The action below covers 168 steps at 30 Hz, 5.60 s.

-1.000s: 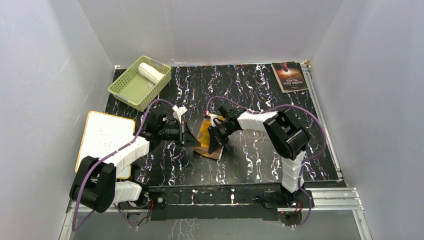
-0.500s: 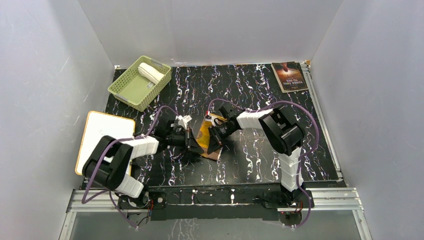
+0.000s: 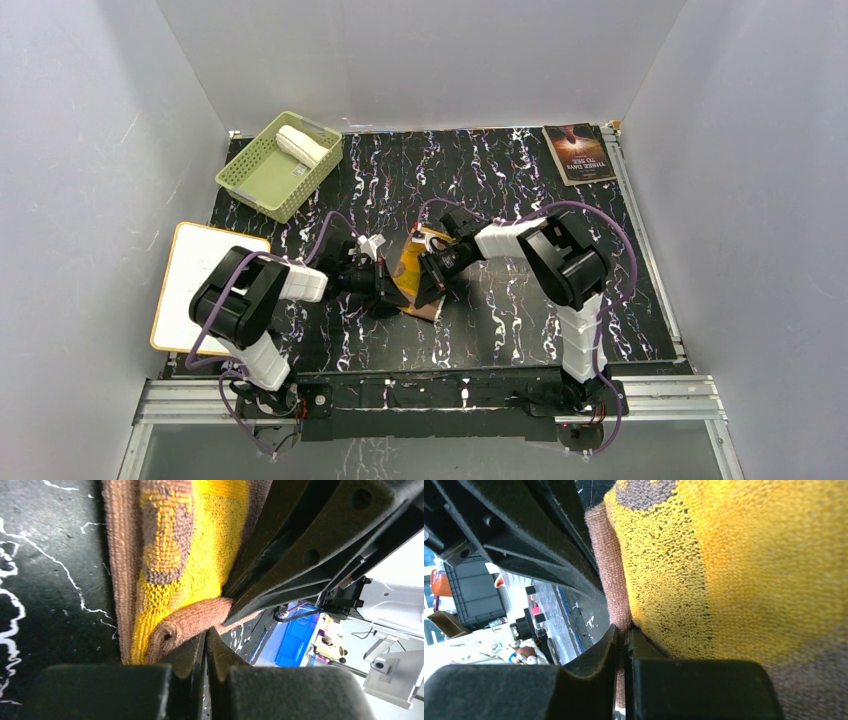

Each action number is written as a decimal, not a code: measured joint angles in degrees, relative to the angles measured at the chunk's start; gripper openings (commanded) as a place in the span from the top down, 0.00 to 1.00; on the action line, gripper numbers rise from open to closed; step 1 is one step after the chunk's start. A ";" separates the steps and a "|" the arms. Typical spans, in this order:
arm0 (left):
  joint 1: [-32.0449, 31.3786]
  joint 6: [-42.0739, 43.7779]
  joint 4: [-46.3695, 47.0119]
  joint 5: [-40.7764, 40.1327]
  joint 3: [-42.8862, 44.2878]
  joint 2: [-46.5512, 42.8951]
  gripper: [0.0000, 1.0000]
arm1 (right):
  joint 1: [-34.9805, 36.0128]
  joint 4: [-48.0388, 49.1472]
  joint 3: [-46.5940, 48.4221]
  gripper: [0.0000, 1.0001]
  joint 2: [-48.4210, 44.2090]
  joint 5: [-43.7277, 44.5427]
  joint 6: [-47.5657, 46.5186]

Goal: Roll the towels
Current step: Roll the towel at the center of the board.

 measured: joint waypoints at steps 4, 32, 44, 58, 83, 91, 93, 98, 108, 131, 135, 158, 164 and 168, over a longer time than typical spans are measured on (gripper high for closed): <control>1.42 -0.20 1.31 2.05 0.00 1.57 1.00 | 0.00 0.98 -0.90 0.67 -0.61 -0.07 -0.35; 3.37 -1.27 7.65 5.60 -1.49 4.31 1.00 | 8.63 -5.31 1.46 1.00 -11.58 18.25 -4.09; 3.37 -0.31 4.92 5.68 -0.26 4.33 1.00 | 6.36 0.63 -1.40 1.00 -5.11 10.95 -4.26; 3.34 4.81 -8.00 5.62 6.62 4.17 0.95 | 2.34 8.83 -8.28 1.00 -4.59 0.70 -3.93; 11.67 8.59 -15.32 3.06 14.97 3.39 0.90 | 1.55 10.93 -9.92 1.00 -3.41 -3.50 -2.69; 10.99 5.49 -6.08 9.46 17.51 6.01 0.89 | 1.44 11.02 -9.92 1.00 -3.19 -3.78 -2.38; 10.03 3.21 -1.79 10.84 17.57 9.27 0.89 | 1.40 11.02 -9.92 1.00 -3.17 -3.87 -2.36; 6.67 -2.67 7.28 12.63 17.22 17.42 0.92 | 1.38 10.95 -9.90 1.00 -3.17 -3.91 -2.36; 5.70 -4.46 9.38 5.81 10.23 13.90 0.95 | 1.31 6.19 -7.58 1.00 -2.32 -3.72 -3.28; 6.60 -7.45 1.81 -10.60 -0.33 -2.73 0.86 | 4.52 -36.30 23.54 0.92 11.87 0.28 -31.08; 6.75 -4.39 -3.54 -13.25 3.65 -3.30 0.86 | 6.12 -37.99 25.90 0.67 11.87 1.14 -33.00; 9.46 0.50 -16.63 -12.50 10.27 -15.23 0.71 | 11.91 -5.53 -7.87 0.33 -29.42 28.09 -8.44; 8.41 6.03 -20.92 -6.91 9.81 -25.14 0.61 | 17.59 3.89 -18.34 0.19 -37.81 38.71 -8.85; 6.51 9.18 -22.23 -6.03 4.79 -31.47 0.56 | 17.18 16.39 -28.37 0.16 -45.59 40.94 -13.79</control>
